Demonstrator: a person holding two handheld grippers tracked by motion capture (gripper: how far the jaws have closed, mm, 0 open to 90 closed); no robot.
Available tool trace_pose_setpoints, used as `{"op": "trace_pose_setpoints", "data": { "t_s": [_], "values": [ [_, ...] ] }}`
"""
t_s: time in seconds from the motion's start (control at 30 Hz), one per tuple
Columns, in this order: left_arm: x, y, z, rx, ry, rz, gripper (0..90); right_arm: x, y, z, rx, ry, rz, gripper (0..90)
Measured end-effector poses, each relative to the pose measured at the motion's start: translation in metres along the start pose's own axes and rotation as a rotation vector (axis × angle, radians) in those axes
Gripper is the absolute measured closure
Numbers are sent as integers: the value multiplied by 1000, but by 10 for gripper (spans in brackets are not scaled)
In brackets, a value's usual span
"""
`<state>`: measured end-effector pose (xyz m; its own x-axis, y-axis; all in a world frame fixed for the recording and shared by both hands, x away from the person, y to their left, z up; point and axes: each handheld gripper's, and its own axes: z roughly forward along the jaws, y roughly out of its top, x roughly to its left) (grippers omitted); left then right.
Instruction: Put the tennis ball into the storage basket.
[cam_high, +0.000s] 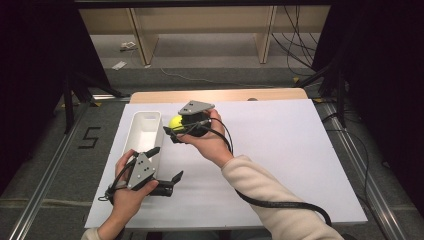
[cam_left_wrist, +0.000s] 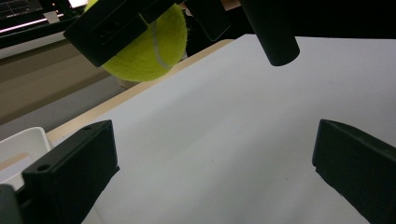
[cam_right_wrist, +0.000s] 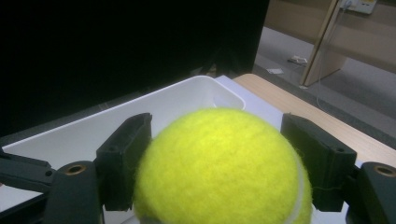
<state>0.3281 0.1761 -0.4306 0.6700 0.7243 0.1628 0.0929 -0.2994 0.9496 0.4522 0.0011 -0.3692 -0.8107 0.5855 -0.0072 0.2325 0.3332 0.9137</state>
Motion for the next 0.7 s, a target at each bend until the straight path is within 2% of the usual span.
{"op": "trace_pose_setpoints", "data": {
  "t_s": [0.7],
  "values": [
    [-1,0,0,1,-1,1,0,3,5,8,10,8,-8,276]
  ]
}}
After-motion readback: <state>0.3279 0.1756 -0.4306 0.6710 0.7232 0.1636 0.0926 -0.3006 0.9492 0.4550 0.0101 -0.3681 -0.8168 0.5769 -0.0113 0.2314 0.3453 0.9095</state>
